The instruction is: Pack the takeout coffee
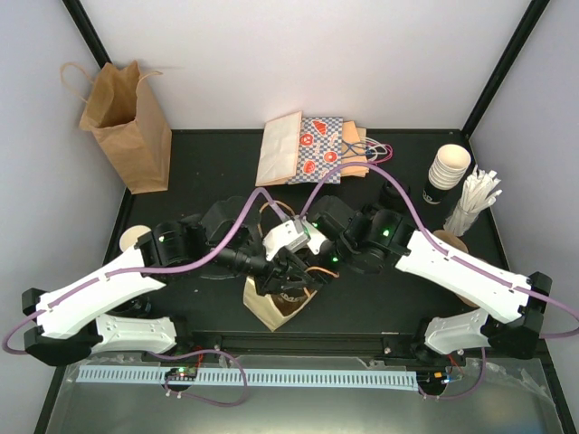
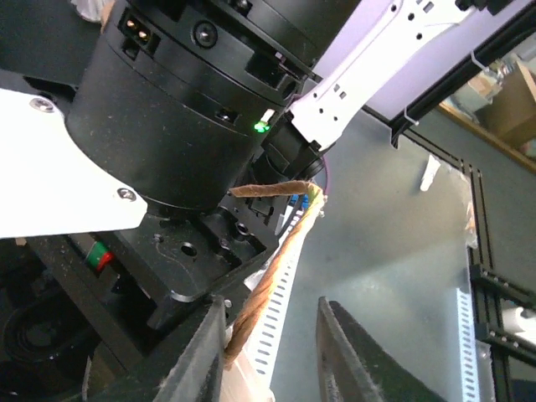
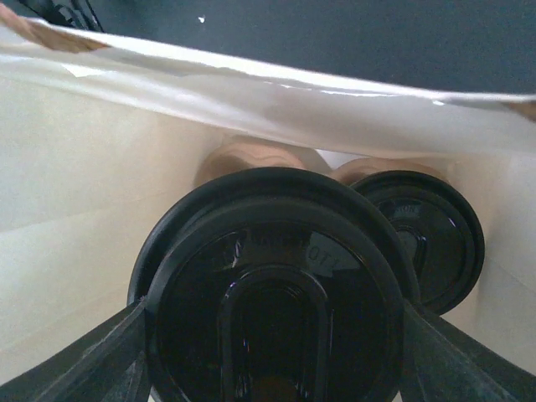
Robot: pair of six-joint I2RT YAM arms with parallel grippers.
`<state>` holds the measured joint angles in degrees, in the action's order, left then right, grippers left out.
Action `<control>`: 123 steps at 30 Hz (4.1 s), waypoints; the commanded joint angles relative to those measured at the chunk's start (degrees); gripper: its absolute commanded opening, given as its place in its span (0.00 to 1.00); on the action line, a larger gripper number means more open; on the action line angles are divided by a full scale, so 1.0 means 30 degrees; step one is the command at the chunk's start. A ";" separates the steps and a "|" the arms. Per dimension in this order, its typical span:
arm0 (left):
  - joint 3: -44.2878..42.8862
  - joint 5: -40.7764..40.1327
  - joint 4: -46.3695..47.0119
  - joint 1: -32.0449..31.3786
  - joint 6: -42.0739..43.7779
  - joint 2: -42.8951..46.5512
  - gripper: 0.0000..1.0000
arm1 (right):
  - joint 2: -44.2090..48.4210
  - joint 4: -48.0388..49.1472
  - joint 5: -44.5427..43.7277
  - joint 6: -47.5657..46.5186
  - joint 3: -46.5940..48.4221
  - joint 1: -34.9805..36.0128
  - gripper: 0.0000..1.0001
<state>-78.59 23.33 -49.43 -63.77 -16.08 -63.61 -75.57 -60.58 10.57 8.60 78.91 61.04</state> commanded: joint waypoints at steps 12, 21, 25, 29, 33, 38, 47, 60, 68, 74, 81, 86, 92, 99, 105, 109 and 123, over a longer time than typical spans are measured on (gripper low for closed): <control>-0.2280 -0.5730 -0.2005 0.0104 -0.2085 0.2313 0.74 | 0.0900 0.0640 -0.0079 0.0140 -0.0871 0.0337 0.45; -0.3764 -1.1492 -0.6541 0.0431 -0.3958 0.3777 0.89 | 0.0995 0.0674 -0.0079 0.0062 -0.0908 0.0367 0.45; -0.4109 -1.3135 -0.8380 0.0639 -0.4754 0.4388 0.96 | 0.0992 0.0642 -0.0085 0.0000 -0.0861 0.0368 0.45; -0.3659 -1.3571 -0.9378 0.0845 -0.5260 0.4719 0.99 | 0.0963 0.0635 -0.0091 -0.0003 -0.0817 0.0368 0.45; -0.2734 -1.3152 -0.9025 0.1046 -0.5305 0.5106 0.99 | 0.0889 0.0649 -0.0110 -0.0027 -0.0733 0.0392 0.45; -0.1956 -1.2738 -0.8778 0.1602 -0.5051 0.5268 0.99 | 0.0822 0.0622 -0.0124 -0.0027 -0.0657 0.0397 0.45; -0.0612 -0.9711 -0.7738 0.4378 -0.3505 0.5179 0.99 | 0.0753 0.0600 -0.0182 -0.0069 -0.0613 0.0397 0.45; 0.0492 -0.5598 -0.5687 0.5728 -0.2433 0.4218 0.97 | 0.0778 0.0610 -0.0300 -0.0154 -0.0625 0.0374 0.45; 0.0379 -0.2963 -0.4760 0.5721 -0.0921 0.2762 0.85 | 0.0822 0.0620 -0.0488 -0.0198 -0.0585 0.0396 0.45; 0.0789 -0.0347 -0.3843 0.5699 -0.0271 0.2299 0.73 | 0.0807 0.0642 -0.0591 -0.0172 -0.0453 0.0397 0.45; 0.0758 -0.0789 -0.4141 0.5225 0.0100 0.1401 0.63 | 0.0779 0.0704 -0.0680 -0.0228 -0.0350 0.0397 0.45; 0.0121 -0.2266 -0.4767 0.4482 0.0226 0.0896 0.55 | 0.0756 0.0726 -0.0731 -0.0174 -0.0322 0.0397 0.45; -0.0036 -0.3471 -0.5266 0.3871 0.0392 0.0368 0.45 | 0.0818 0.0767 -0.0796 -0.0124 -0.0246 0.0397 0.45; -0.0341 -0.4470 -0.5788 0.3882 0.0862 0.0221 0.04 | 0.1057 0.0737 -0.0828 -0.0055 -0.0339 0.0392 0.44; -0.0305 -0.5995 -0.5022 0.3883 0.1427 0.0534 0.01 | 0.1309 0.0862 -0.1158 -0.0043 -0.0431 0.0621 0.44; -0.0643 -0.7510 -0.4102 0.3883 0.2733 0.0551 0.02 | 0.1129 0.1146 -0.1803 -0.0149 0.0096 0.0653 0.42; 0.1318 -0.7927 -0.1633 0.3883 0.6642 0.0923 0.02 | 0.1758 0.3881 -0.6856 0.0993 -0.2580 0.3427 0.42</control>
<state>-75.96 -0.27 -57.76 -51.83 1.26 -62.59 -72.20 -53.01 -3.05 9.78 74.76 68.12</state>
